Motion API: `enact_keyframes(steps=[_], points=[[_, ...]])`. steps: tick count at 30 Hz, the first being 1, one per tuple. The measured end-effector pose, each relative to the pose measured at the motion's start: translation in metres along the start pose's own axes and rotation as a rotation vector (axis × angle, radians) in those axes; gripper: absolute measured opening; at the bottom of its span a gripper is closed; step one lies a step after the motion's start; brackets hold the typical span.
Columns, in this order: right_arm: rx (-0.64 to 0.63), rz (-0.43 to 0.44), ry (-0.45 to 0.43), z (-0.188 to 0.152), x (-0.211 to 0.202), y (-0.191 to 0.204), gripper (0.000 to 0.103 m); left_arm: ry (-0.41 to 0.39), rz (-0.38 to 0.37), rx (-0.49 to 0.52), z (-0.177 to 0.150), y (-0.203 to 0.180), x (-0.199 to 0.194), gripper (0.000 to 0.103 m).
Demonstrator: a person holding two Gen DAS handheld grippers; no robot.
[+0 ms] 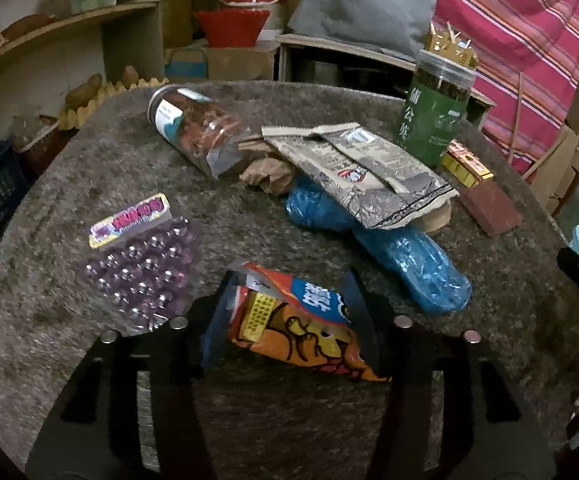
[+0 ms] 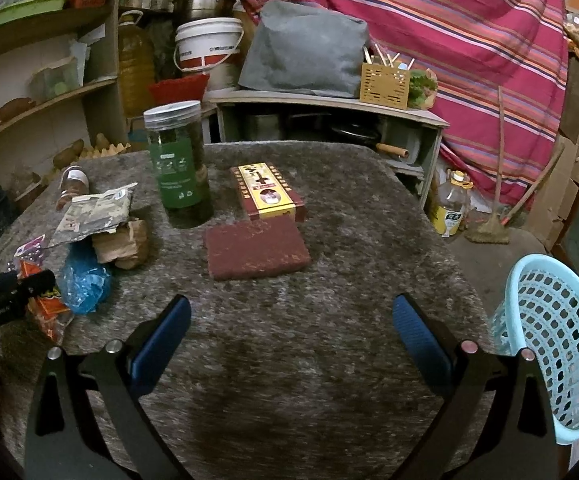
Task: Collect trash
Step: 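Grasp the orange snack bag with the left tool, then reach the right tool toward the silver foil wrapper beside the blue bag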
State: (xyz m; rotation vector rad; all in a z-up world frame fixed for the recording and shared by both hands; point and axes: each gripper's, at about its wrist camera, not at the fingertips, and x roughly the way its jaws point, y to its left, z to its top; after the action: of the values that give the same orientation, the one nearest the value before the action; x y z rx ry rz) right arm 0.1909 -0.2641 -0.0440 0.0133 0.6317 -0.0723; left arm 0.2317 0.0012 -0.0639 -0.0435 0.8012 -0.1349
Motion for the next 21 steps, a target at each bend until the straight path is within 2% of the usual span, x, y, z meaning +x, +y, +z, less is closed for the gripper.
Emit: enact_keyframes(steps=[3,10,13,21], points=[[-0.009,0.004,0.001,0.000,0.001,0.005,0.099,-0.024,0.003,0.024,0.001,-0.001,-0.006,0.042],[-0.038,-0.003,-0.002,0.000,0.001,0.013,0.099,-0.063,-0.008,0.068,0.006,-0.005,-0.020,0.033],[-0.041,-0.009,-0.006,0.000,0.001,0.015,0.099,-0.081,-0.019,0.064,0.008,-0.001,-0.026,0.024],[-0.063,0.012,-0.014,0.003,-0.003,0.029,0.099,-0.130,-0.021,0.032,0.013,0.011,-0.043,0.016]])
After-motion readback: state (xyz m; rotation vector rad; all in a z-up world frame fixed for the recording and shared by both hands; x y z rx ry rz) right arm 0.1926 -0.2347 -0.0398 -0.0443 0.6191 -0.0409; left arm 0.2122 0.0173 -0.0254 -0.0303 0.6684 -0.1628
